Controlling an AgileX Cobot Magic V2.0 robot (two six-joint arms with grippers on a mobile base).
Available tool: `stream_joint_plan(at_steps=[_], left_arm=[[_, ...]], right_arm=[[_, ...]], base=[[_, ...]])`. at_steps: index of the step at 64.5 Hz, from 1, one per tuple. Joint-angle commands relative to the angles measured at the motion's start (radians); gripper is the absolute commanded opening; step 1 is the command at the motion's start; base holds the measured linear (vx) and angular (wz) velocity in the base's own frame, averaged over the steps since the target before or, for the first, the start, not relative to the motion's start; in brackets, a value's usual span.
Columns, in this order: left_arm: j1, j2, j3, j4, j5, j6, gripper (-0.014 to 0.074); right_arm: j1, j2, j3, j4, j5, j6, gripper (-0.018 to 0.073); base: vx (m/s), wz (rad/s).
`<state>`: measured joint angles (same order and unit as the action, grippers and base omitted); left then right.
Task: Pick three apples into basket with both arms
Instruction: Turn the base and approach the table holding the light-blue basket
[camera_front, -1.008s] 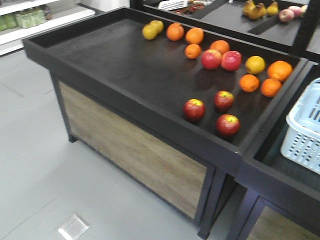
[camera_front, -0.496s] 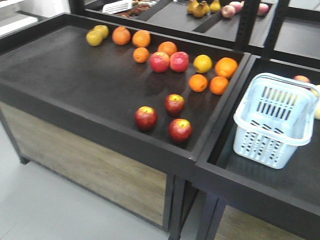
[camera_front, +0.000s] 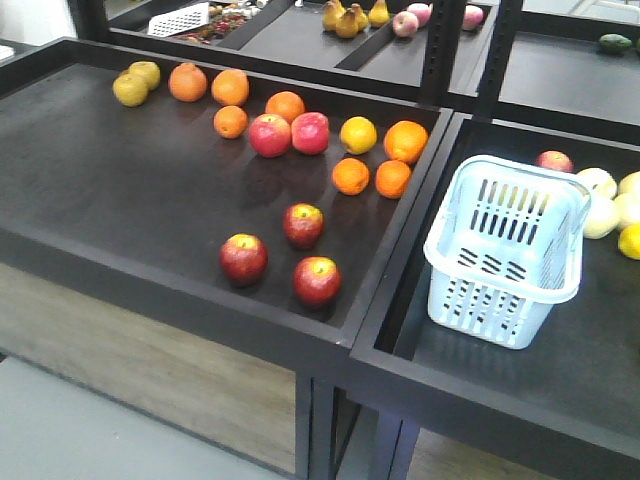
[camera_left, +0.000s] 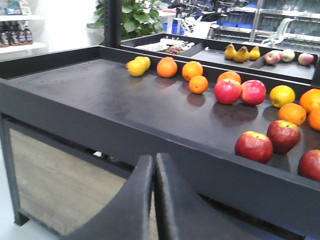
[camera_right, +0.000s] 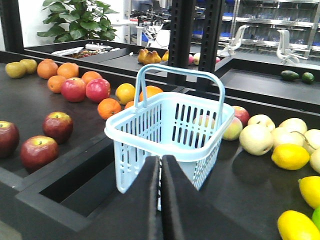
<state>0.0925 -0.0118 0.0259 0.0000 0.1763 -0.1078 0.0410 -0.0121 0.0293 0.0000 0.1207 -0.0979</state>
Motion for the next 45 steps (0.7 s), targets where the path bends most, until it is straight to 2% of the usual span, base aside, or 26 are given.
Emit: stream_joint_plan(at_steps=[1,45], left_arm=[[-0.005,-0.015,0.005,0.0,-0.076,-0.004,-0.0006],[-0.005,-0.015,0.005,0.0,-0.076,-0.004,-0.0006]], right_arm=[[0.0,-0.013,0.013,0.0,-0.078,-0.006,-0.0004],[0.0,-0.013,0.013,0.0,-0.078,-0.006,-0.0004]], base=[[0.11,-0.14],[0.13,-0.18]])
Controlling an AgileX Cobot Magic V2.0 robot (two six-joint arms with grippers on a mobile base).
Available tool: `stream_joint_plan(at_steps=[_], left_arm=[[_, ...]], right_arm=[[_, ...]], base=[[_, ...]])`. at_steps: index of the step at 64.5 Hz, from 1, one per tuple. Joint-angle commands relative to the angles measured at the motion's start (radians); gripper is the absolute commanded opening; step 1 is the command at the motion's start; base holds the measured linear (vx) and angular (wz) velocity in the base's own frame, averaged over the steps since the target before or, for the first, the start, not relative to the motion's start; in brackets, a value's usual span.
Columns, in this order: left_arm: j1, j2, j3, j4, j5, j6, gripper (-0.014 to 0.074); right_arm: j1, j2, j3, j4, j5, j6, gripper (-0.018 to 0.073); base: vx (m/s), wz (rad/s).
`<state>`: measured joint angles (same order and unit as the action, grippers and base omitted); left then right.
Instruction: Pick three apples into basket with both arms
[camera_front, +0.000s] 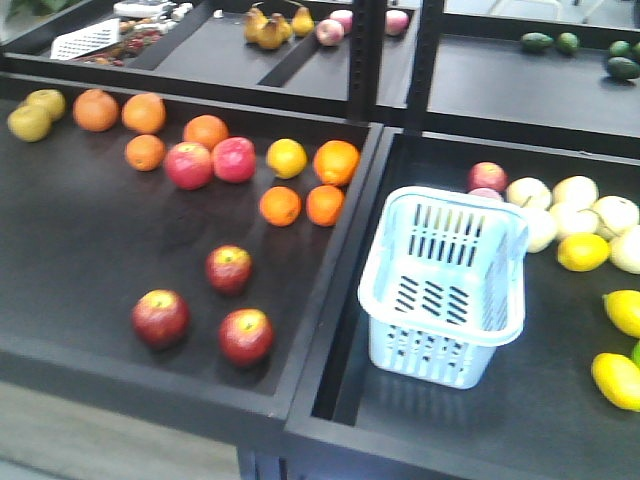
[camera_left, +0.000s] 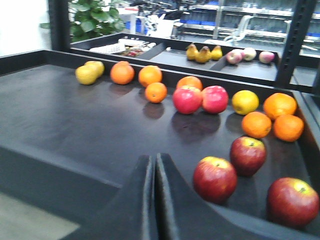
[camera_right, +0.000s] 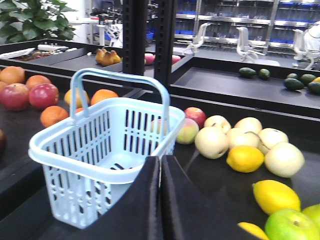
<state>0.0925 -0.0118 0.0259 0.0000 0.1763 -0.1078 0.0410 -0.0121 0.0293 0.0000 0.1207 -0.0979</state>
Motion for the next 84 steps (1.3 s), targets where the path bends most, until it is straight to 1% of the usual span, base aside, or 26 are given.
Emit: stream_joint_plan(at_steps=[1,52,84], left_arm=[[-0.005,-0.015,0.005,0.0,-0.076,-0.004,-0.0006],[-0.005,-0.015,0.005,0.0,-0.076,-0.004,-0.0006],[-0.005,-0.015,0.005,0.0,-0.076,-0.004,-0.0006]], right_arm=[[0.0,-0.013,0.013,0.0,-0.078,-0.006,-0.0004],[0.0,-0.013,0.013,0.0,-0.078,-0.006,-0.0004],[0.0,-0.013,0.013,0.0,-0.078,-0.006,-0.0004]], base=[[0.12,-0.25],[0.09,-0.24],[0.05,-0.11]])
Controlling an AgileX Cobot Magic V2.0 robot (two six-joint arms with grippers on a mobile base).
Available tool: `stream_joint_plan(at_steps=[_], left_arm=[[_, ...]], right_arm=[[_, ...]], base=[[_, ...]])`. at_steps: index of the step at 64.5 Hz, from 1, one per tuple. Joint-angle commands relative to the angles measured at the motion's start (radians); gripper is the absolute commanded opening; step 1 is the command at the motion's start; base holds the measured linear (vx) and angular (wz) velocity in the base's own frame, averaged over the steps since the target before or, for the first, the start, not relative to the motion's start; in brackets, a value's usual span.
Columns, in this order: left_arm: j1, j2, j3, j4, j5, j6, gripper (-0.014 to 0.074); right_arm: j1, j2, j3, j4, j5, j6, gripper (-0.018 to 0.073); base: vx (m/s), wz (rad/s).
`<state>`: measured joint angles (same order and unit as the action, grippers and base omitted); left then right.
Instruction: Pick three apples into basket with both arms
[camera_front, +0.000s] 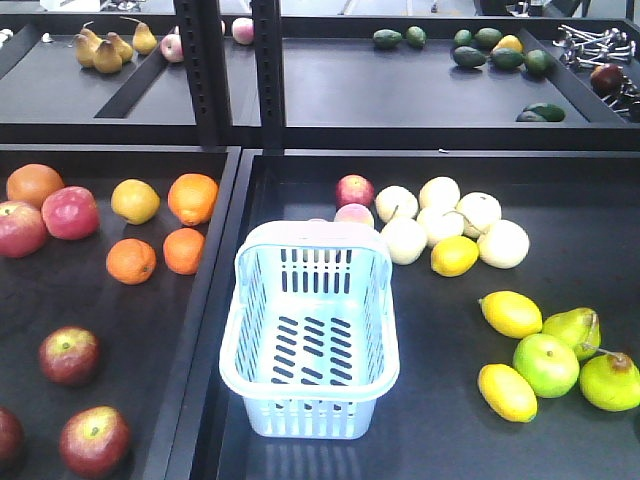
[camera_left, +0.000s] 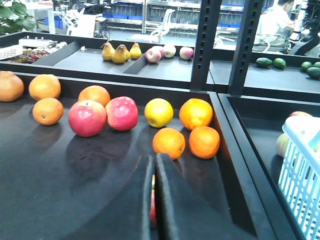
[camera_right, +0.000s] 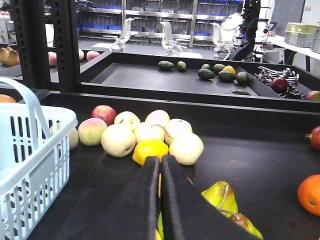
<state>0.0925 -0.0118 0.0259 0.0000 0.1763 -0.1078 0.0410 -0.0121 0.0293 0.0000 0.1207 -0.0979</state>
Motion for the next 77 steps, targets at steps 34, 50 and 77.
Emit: stream_joint_plan(at_steps=[34,50,77], left_arm=[[-0.005,-0.015,0.005,0.0,-0.076,-0.004,-0.0006],[-0.005,-0.015,0.005,0.0,-0.076,-0.004,-0.0006],[-0.005,-0.015,0.005,0.0,-0.076,-0.004,-0.0006]], right_arm=[[0.0,-0.013,0.013,0.0,-0.078,-0.006,-0.0004],[0.0,-0.013,0.013,0.0,-0.078,-0.006,-0.0004],[0.0,-0.013,0.013,0.0,-0.078,-0.006,-0.0004]], base=[[0.02,-0.01],[0.01,0.0],[0.0,0.0]])
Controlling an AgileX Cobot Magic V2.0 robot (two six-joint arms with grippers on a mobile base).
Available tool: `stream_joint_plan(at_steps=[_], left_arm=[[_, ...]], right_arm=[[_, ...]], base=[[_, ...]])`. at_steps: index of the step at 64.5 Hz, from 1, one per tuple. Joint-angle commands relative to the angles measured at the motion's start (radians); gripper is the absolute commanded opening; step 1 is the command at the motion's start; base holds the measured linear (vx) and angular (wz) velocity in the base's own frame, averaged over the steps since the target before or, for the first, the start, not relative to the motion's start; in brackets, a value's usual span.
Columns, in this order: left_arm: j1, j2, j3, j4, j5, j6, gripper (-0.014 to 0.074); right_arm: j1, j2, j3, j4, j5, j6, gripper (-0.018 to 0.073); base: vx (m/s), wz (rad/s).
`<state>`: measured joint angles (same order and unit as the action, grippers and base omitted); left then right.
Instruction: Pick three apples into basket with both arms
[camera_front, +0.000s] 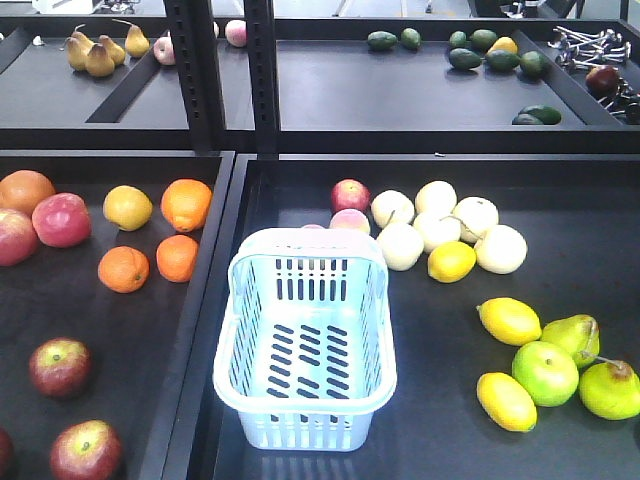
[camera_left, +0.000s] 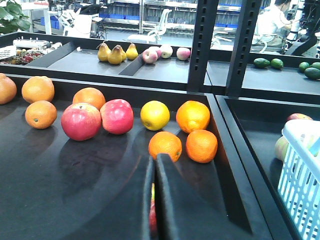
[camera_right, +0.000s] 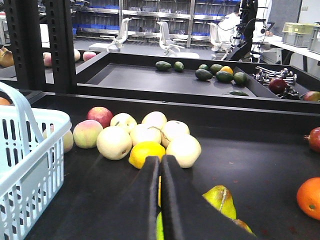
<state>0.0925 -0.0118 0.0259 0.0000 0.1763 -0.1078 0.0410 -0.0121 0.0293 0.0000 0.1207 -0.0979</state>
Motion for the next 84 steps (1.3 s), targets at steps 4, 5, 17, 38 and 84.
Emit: stream_joint_plan(at_steps=[4,5,17,38,84], left_arm=[[-0.005,-0.015,0.005,0.0,-0.076,-0.004,-0.0006],[-0.005,-0.015,0.005,0.0,-0.076,-0.004,-0.0006],[-0.005,-0.015,0.005,0.0,-0.076,-0.004,-0.0006],[-0.005,-0.015,0.005,0.0,-0.076,-0.004,-0.0006],[-0.005,-0.015,0.005,-0.08,-0.11,-0.006,-0.0006]], right_arm=[[0.0,-0.013,0.013,0.0,-0.078,-0.006,-0.0004],[0.0,-0.013,0.013,0.0,-0.078,-0.006,-0.0004],[0.0,-0.013,0.013,0.0,-0.078,-0.006,-0.0004],[0.0,-0.013,0.013,0.0,-0.078,-0.006,-0.0004],[0.0,-0.013,0.013,0.0,-0.078,-0.006,-0.0004]], base=[[0.0,0.0],[0.0,0.0],[0.0,0.0],[0.0,0.0],[0.0,0.0]])
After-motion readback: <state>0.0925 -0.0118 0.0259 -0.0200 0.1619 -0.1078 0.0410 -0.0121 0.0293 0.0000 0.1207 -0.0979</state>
